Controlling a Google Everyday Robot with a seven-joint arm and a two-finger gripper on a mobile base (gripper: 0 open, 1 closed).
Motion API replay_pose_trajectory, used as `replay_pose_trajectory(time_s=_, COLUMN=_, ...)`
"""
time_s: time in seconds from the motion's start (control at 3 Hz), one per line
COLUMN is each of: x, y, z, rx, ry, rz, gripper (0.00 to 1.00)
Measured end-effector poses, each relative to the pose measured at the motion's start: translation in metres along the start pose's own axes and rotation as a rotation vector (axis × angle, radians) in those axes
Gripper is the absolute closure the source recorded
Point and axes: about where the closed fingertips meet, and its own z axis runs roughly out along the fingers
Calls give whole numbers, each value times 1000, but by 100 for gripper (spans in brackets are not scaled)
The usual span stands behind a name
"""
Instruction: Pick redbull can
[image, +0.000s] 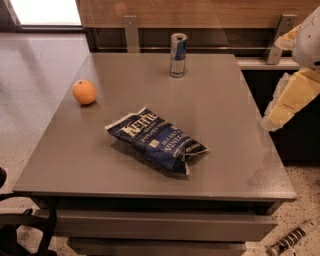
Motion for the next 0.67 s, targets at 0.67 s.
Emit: replay_pose_trajectory(time_s=0.67, x=-19, y=-45, z=42, rx=104, ry=-355, rz=367, gripper=0)
